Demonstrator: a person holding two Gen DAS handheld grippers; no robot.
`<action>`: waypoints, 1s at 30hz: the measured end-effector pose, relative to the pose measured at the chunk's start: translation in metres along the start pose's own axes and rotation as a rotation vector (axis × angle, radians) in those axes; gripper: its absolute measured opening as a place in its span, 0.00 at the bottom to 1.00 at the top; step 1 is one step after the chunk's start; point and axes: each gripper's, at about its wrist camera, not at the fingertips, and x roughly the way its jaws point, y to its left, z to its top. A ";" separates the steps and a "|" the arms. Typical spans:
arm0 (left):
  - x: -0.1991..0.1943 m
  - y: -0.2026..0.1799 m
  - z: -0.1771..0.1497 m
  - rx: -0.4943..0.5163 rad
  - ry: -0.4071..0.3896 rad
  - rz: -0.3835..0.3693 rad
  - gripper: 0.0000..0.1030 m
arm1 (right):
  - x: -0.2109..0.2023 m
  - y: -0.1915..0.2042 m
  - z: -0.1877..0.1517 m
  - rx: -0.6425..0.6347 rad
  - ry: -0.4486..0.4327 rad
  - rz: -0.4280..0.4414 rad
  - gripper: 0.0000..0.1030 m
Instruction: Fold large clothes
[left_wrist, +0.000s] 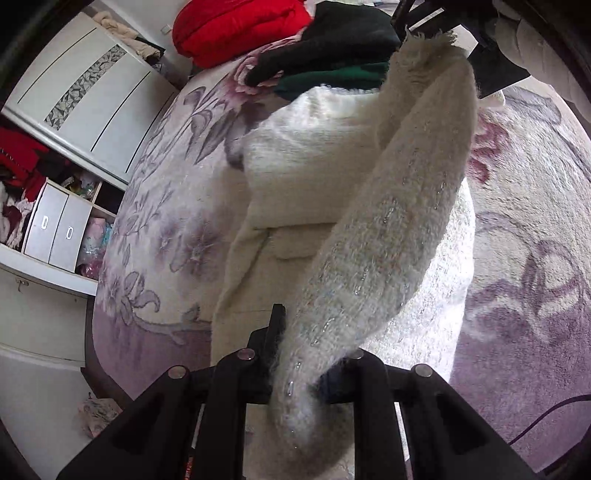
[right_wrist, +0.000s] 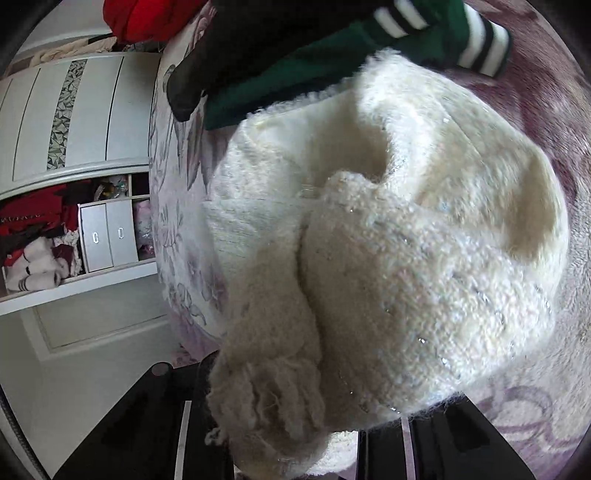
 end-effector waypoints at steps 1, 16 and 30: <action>0.003 0.007 -0.001 -0.002 0.002 -0.006 0.13 | 0.005 0.009 0.000 0.003 -0.004 -0.009 0.26; 0.050 0.085 -0.030 -0.089 0.021 -0.107 0.13 | 0.081 0.095 0.003 -0.029 0.013 -0.176 0.26; 0.129 0.145 -0.073 -0.329 0.242 -0.328 0.23 | 0.187 0.158 0.016 -0.110 0.137 -0.395 0.42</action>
